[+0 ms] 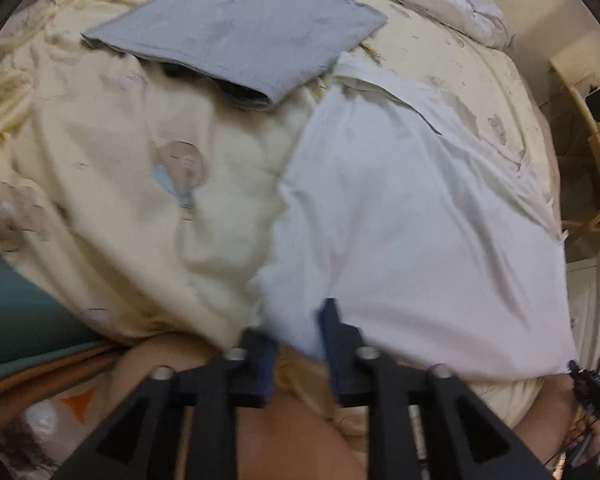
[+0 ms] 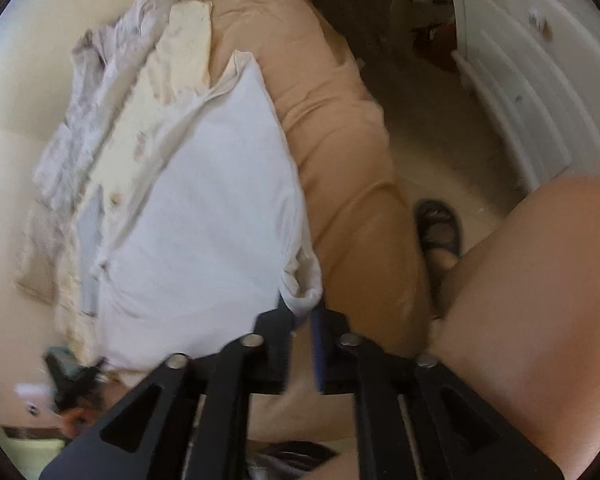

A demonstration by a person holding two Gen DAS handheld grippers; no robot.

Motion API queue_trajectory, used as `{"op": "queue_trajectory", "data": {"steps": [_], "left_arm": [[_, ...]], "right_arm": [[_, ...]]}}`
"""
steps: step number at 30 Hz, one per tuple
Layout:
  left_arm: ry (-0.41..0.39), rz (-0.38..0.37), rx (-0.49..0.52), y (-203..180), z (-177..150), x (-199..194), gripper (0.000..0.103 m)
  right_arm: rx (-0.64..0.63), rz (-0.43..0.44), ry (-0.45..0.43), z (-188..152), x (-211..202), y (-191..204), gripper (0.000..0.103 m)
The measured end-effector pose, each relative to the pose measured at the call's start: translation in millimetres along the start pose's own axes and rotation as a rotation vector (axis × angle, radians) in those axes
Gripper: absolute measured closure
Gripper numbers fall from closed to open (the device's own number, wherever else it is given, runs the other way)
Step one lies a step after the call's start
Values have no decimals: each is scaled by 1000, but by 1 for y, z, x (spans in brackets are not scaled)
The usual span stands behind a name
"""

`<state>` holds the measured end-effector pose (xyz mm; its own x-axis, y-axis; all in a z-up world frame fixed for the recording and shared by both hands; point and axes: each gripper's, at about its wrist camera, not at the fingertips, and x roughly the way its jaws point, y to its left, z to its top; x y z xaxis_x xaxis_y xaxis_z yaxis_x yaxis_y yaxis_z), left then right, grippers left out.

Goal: Fold clothes
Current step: 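Open both grippers and smooth the shirt flat beside the towel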

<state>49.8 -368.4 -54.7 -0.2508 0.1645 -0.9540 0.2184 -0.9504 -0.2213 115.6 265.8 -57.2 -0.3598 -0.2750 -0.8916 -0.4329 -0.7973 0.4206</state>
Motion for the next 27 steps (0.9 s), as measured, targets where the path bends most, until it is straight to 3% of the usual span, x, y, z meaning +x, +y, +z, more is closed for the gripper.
{"op": "queue_trajectory", "data": {"steps": [2,5,7,11,14,17,19,21,22,25,27], "left_arm": [[-32,58,4,3,-3,-15,68],[-104,115,8,2,-9,-44,64],[-157,106,34,-4,-9,-60,64],[-227,-26,195,-56,3,-60,64],[-195,-146,296,-113,5,-32,64],[-95,-197,354,-161,3,17,64],[-67,-156,396,-177,0,49,64],[-34,-97,419,-173,-3,73,64],[-28,-82,425,-167,-6,79,64],[-50,-51,451,-143,-15,67,64],[-51,-30,383,-113,-15,54,64]], "right_arm": [[-54,-114,-41,3,-13,3,82],[-113,-127,-141,12,-37,8,81],[-144,-55,-176,20,-44,16,81],[-285,126,-157,33,-21,70,80],[-437,274,-73,29,21,126,80],[-588,324,39,10,76,178,81],[-677,282,76,-4,104,198,80],[-775,189,92,-20,128,207,81],[-807,101,87,-24,140,205,82],[-735,6,33,-10,140,181,86],[-624,-16,3,6,133,155,86]]}}
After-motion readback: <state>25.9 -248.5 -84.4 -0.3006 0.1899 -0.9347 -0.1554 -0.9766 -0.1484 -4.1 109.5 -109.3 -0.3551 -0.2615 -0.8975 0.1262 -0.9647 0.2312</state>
